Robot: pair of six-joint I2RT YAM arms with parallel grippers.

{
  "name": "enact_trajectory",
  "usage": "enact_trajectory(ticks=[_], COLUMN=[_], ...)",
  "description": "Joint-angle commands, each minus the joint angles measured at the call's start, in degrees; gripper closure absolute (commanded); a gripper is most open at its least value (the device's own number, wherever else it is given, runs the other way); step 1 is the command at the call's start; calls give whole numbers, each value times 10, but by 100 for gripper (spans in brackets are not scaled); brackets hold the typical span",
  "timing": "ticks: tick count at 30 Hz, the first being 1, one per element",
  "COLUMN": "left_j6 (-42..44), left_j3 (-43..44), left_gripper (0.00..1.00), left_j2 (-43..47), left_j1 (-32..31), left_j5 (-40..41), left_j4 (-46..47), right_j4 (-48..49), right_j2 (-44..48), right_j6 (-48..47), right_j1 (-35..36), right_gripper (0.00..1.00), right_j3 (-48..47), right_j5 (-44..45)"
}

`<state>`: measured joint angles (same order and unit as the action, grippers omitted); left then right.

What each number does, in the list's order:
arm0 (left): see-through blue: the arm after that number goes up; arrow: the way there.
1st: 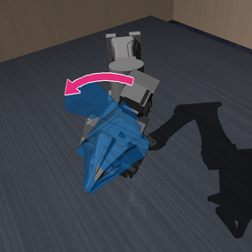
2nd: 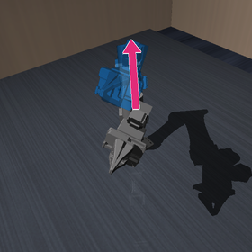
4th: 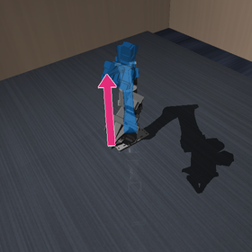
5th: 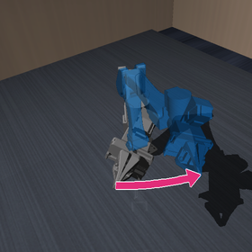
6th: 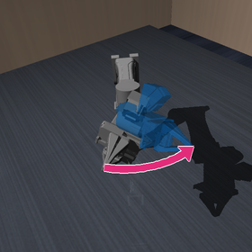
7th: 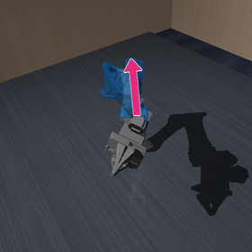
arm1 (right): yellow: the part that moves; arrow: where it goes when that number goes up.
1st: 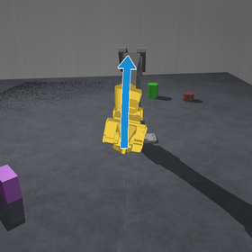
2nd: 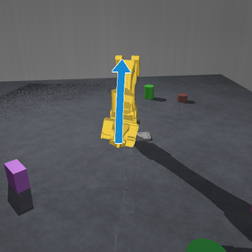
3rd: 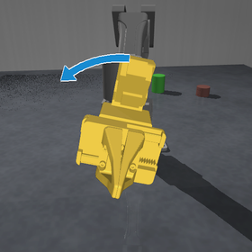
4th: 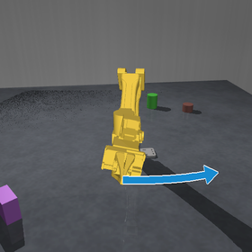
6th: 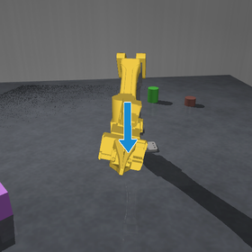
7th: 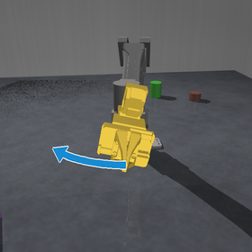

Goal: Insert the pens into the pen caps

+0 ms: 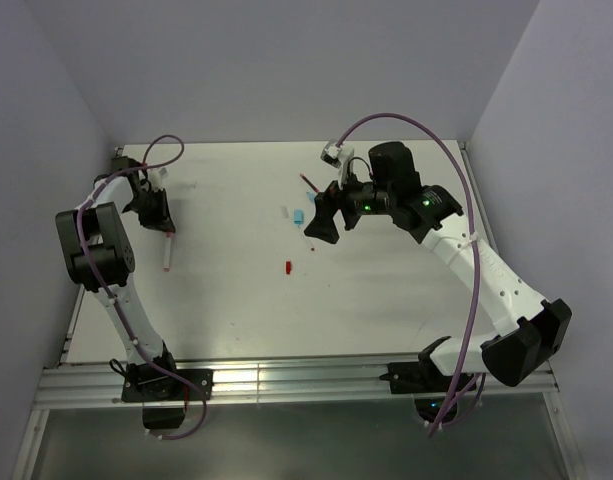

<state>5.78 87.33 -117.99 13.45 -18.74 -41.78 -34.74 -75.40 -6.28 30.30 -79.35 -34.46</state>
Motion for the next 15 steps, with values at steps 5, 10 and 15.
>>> enact_trajectory(ticks=[5,10,15], left_j6=[-17,-19,-26], left_j3=[-15,-15,-26], left_gripper=[84,79,76], left_j2=[3,0,-2], left_j1=[-9,-11,-16], left_j5=[33,44,62], left_j4=[45,43,48], right_j4=[7,7,6], right_j2=[3,4,8], right_j6=[0,0,1], right_j1=[-5,-5,-5], right_gripper=[0,0,0], right_j3=[-3,-5,-7], right_j5=[2,1,2])
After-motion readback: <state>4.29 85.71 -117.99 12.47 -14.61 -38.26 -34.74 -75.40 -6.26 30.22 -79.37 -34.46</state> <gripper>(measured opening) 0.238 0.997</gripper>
